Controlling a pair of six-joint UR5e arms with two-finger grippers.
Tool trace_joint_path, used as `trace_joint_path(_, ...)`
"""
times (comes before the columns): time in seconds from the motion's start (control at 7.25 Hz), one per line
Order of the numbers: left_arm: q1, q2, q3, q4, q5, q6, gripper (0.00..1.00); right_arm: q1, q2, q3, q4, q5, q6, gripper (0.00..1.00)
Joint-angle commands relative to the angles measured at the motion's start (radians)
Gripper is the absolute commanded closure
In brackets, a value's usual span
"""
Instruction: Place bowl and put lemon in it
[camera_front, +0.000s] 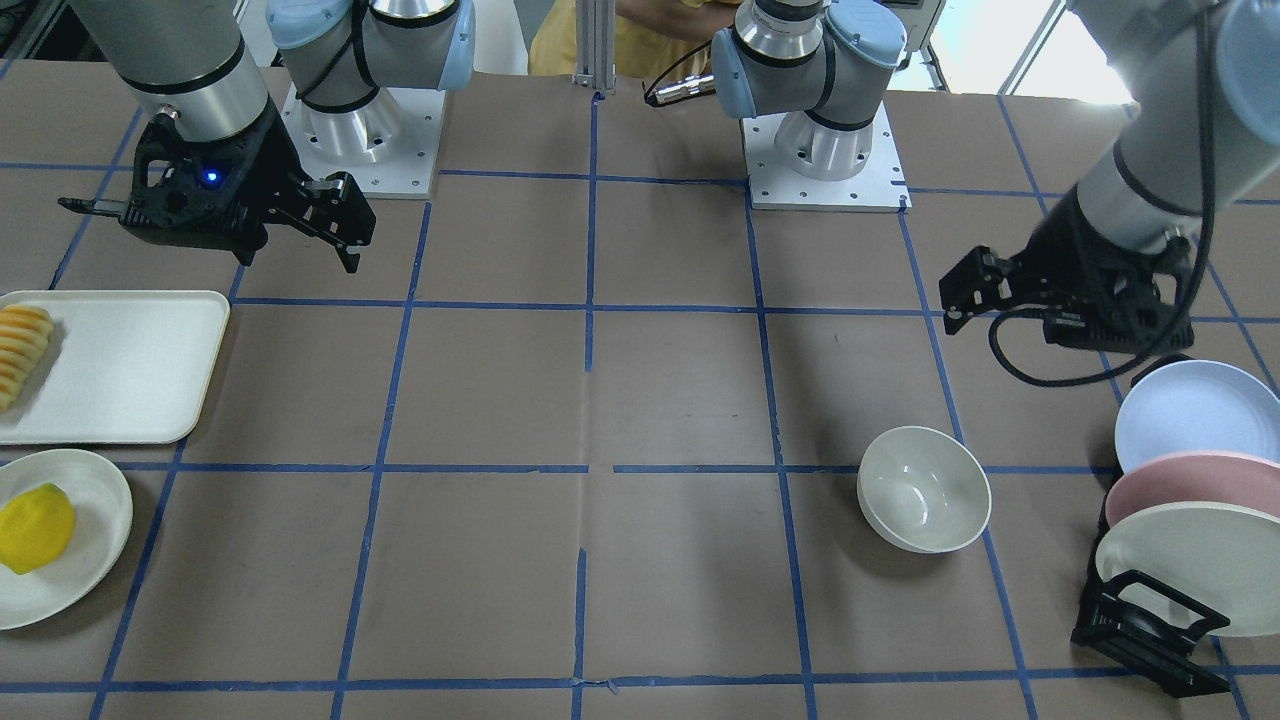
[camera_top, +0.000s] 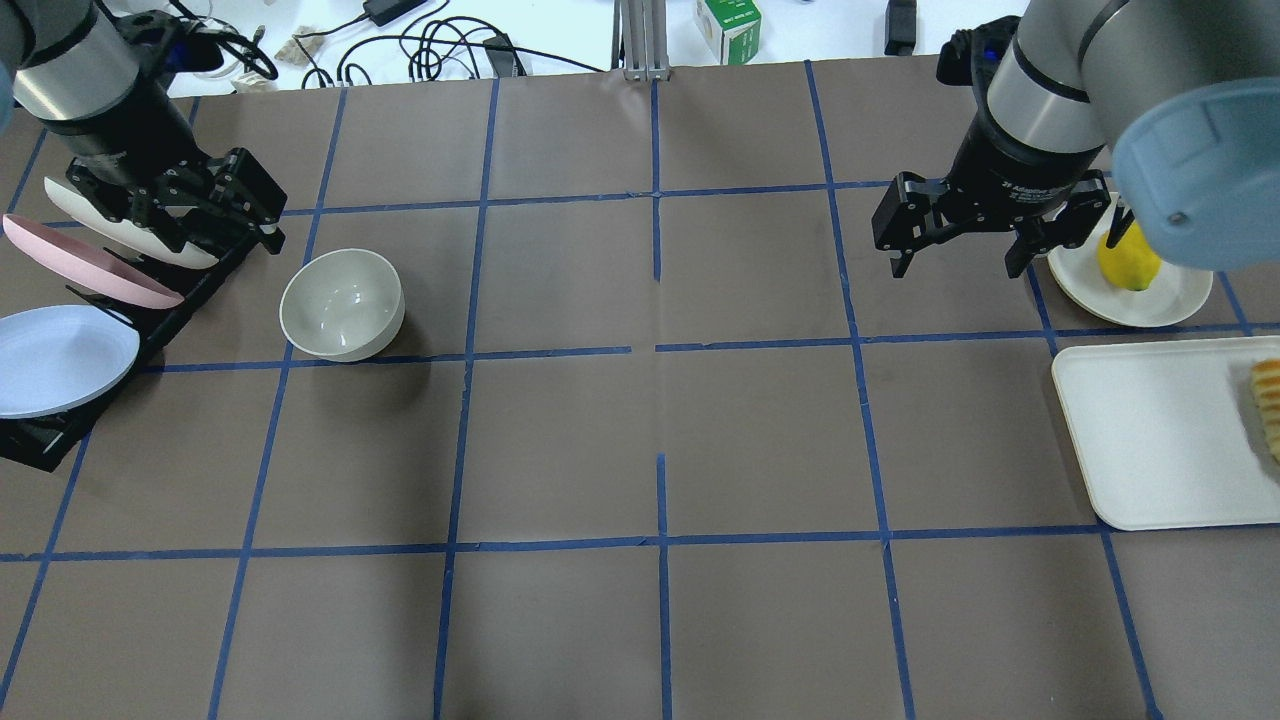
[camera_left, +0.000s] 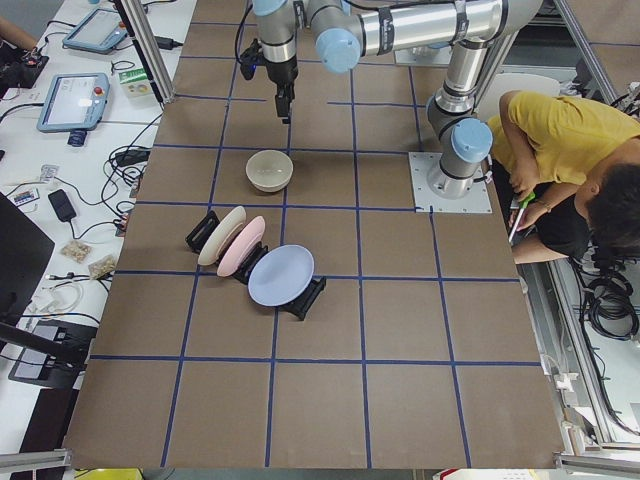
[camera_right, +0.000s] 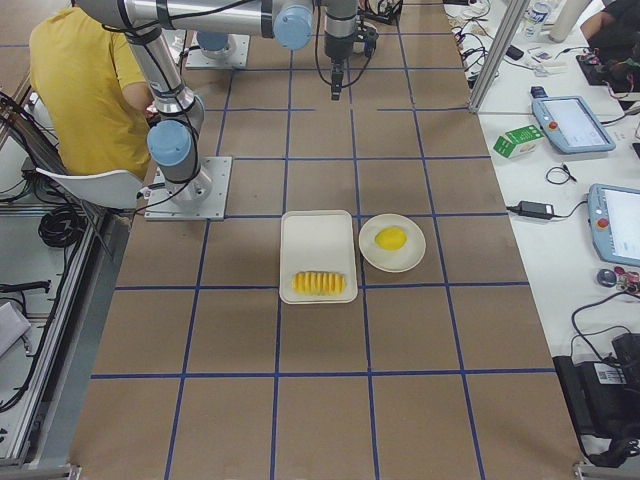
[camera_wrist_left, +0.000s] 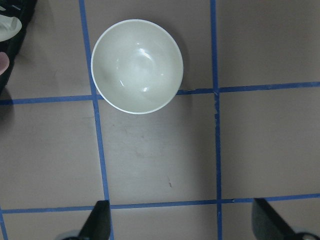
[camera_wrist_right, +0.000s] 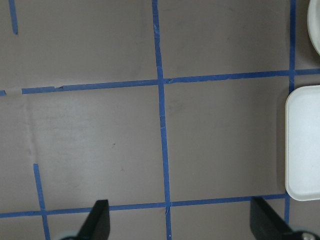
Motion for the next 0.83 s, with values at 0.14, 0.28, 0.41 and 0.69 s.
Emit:
trace_joint_path(0.14,0.09,-0.147,-0.111,0.272,-0.014,0.071,0.0,-0.129,0.015,0.012,-0.013,-0.002,-0.034,0.0)
trace_joint_path(0.28,0.093,-0.193,-0.135,0.352,-0.05,0.065,0.0,-0.21,0.051,0.006,-0.045,-0.001,-0.072,0.0)
trace_joint_path(0.41,0.098,-0.229,-0.137,0.356,-0.049,0.068,0.0,-0.281,0.115,0.012,-0.144,-0.005,-0.211,0.0)
trace_joint_path(0.69,0.098,-0.287,-0.133,0.375,-0.052,0.055,0.0,-0.402,0.238,0.009,-0.197,-0.003,-0.276,0.0)
